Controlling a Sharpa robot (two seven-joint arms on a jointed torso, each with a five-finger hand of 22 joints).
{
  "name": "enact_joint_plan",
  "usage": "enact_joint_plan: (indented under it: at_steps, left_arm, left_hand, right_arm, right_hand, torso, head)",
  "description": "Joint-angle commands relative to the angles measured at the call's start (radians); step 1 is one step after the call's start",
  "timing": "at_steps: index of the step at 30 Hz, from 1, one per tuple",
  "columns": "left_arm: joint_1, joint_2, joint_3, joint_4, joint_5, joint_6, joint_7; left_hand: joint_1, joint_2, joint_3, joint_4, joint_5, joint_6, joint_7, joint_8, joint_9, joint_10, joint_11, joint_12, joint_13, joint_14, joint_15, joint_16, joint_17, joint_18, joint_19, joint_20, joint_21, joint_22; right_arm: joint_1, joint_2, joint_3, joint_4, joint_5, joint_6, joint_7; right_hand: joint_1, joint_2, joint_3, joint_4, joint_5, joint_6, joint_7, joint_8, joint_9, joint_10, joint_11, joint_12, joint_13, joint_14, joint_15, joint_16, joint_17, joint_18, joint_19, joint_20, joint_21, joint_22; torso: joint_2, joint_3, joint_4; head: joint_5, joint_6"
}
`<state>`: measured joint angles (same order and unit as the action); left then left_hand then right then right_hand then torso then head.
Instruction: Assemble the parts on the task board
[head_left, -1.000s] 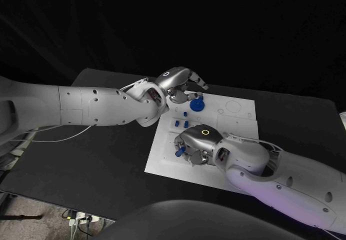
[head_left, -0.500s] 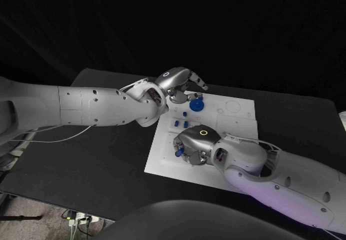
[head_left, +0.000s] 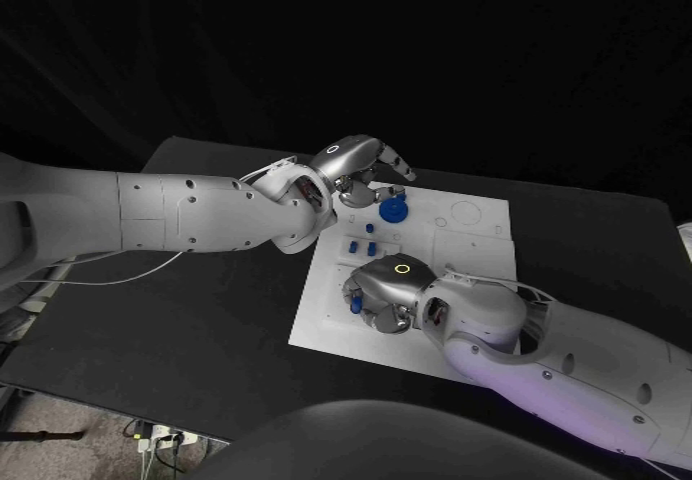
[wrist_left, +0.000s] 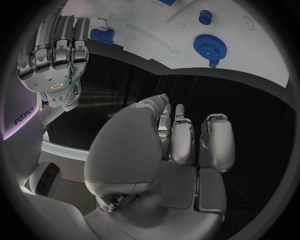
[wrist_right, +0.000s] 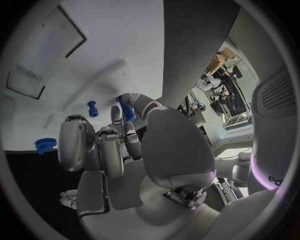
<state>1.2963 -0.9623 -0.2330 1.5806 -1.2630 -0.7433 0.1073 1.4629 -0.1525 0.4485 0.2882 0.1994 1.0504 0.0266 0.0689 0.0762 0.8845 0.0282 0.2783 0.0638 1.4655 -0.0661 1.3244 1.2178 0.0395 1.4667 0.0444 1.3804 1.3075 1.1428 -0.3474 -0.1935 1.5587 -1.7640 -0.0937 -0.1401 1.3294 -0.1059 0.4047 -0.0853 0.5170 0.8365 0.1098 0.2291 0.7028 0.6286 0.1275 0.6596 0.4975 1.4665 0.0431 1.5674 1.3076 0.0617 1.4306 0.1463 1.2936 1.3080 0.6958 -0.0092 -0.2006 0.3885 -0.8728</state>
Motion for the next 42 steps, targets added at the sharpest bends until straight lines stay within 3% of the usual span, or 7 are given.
enact_joint_plan:
  at_steps: [1, 10, 17, 23, 30, 34, 42]
  left_arm:
    - [0.0, 0.001, 0.001, 0.002, 0.021, 0.014, -0.004]
    - [0.0, 0.001, 0.001, 0.002, 0.027, 0.015, -0.004]
    - [0.0, -0.002, 0.001, 0.004, 0.028, 0.016, -0.007]
    - [0.0, -0.001, 0.001, 0.002, 0.028, 0.017, -0.007]
    - [0.0, 0.002, 0.001, -0.001, 0.028, 0.016, -0.004]
    - [-0.001, 0.002, 0.001, -0.004, 0.028, 0.015, -0.004]
    - [-0.008, 0.006, 0.001, -0.008, 0.035, 0.013, -0.005]
  left_hand:
    - [0.011, -0.001, 0.006, 0.002, 0.003, 0.0, 0.007, -0.003, -0.002, 0.0, 0.001, -0.007, -0.001, 0.035, 0.004, -0.006, -0.001, 0.001, 0.026, 0.004, -0.003, 0.209]
    - [0.012, -0.001, 0.007, 0.002, 0.004, -0.001, 0.008, -0.003, -0.002, 0.0, 0.002, -0.007, -0.001, 0.035, 0.004, -0.006, -0.002, 0.002, 0.026, 0.004, -0.004, 0.209]
    - [0.012, -0.001, 0.007, 0.002, 0.004, -0.001, 0.008, -0.003, -0.002, 0.0, 0.002, -0.007, -0.001, 0.035, 0.004, -0.006, -0.002, 0.002, 0.026, 0.004, -0.004, 0.209]
    - [0.014, -0.002, 0.007, 0.001, 0.005, -0.002, 0.009, -0.004, -0.002, 0.0, 0.002, -0.007, -0.001, 0.034, 0.004, -0.007, -0.002, 0.002, 0.025, 0.004, -0.005, 0.209]
    - [0.014, -0.002, 0.008, 0.001, 0.005, -0.002, 0.009, -0.004, -0.002, -0.001, 0.002, -0.008, -0.001, 0.034, 0.004, -0.007, -0.002, 0.002, 0.025, 0.004, -0.005, 0.209]
    - [0.015, -0.002, 0.008, 0.001, 0.005, -0.003, 0.009, -0.004, -0.002, -0.001, 0.002, -0.008, -0.001, 0.034, 0.004, -0.007, -0.003, 0.002, 0.025, 0.004, -0.006, 0.208]
    - [0.015, -0.002, 0.008, 0.002, 0.005, -0.003, 0.01, -0.004, -0.002, -0.002, 0.002, -0.009, -0.001, 0.033, 0.004, -0.009, -0.006, 0.003, 0.023, 0.005, -0.01, 0.207]
  right_arm:
    - [-0.003, 0.001, -0.001, -0.001, -0.011, 0.035, -0.012]
    - [-0.005, -0.004, -0.001, 0.0, -0.012, 0.037, -0.016]
    - [-0.005, -0.047, 0.0, 0.034, -0.012, -0.059, 0.012]
    - [0.006, -0.113, 0.001, 0.086, 0.009, -0.204, 0.078]
    - [0.063, -0.236, 0.002, 0.158, 0.118, -0.342, 0.216]
    - [0.102, -0.336, 0.002, 0.196, 0.228, -0.355, 0.294]
    - [0.132, -0.531, -0.007, 0.214, 0.323, -0.409, 0.375]
  right_hand:
    - [-0.006, -0.004, 0.007, -0.002, -0.011, -0.014, 0.0, -0.022, -0.018, -0.024, 0.008, -0.013, -0.005, 0.095, 0.011, -0.003, 0.25, 0.012, -0.01, 0.005, -0.014, 0.147]
    - [0.003, -0.013, -0.001, -0.014, -0.083, -0.083, -0.012, -0.117, -0.101, -0.109, 0.026, -0.056, -0.028, 0.078, 0.02, -0.015, 0.226, 0.021, -0.034, 0.017, -0.058, 0.131]
    - [0.03, -0.021, -0.092, -0.006, -0.217, -0.249, -0.059, -0.166, -0.194, -0.241, 0.048, -0.093, -0.063, 0.039, 0.034, -0.038, 0.176, 0.032, -0.068, 0.03, -0.117, 0.111]
    - [0.108, -0.035, -0.209, 0.096, -0.254, -0.354, -0.095, -0.166, -0.288, -0.287, 0.052, -0.063, -0.088, 0.035, 0.035, -0.038, 0.169, 0.033, -0.067, 0.033, -0.124, 0.111]
    - [0.143, -0.052, -0.259, 0.249, -0.3, -0.291, -0.109, -0.148, -0.298, -0.266, 0.026, -0.01, -0.111, 0.051, 0.013, -0.027, 0.188, 0.023, -0.038, 0.016, -0.078, 0.131]
    - [0.119, -0.03, -0.265, 0.302, -0.341, -0.222, -0.081, -0.123, -0.303, -0.208, 0.015, 0.019, -0.125, 0.057, 0.004, -0.023, 0.195, 0.017, -0.024, 0.004, -0.055, 0.143]
    - [0.117, 0.009, -0.263, 0.304, -0.349, -0.142, -0.024, -0.109, -0.325, 0.038, -0.013, 0.135, -0.11, 0.039, 0.002, -0.031, 0.171, 0.011, -0.017, 0.005, -0.034, 0.159]
  torso:
    - [0.0, -0.0002, -0.0005]
    - [0.0, 0.0001, 0.0001]
    - [0.0, 0.0003, 0.0]
    - [-0.001, 0.0, -0.0008]
    - [-0.001, -0.0002, -0.0011]
    - [-0.003, -0.0012, -0.0035]
    - [-0.01, -0.0015, -0.0092]
  head:
    - [0.001, 0.0]
    - [0.001, 0.0]
    - [0.002, 0.0]
    - [0.001, 0.0]
    - [-0.008, 0.0]
    - [-0.02, 0.0]
    - [-0.033, 0.0]
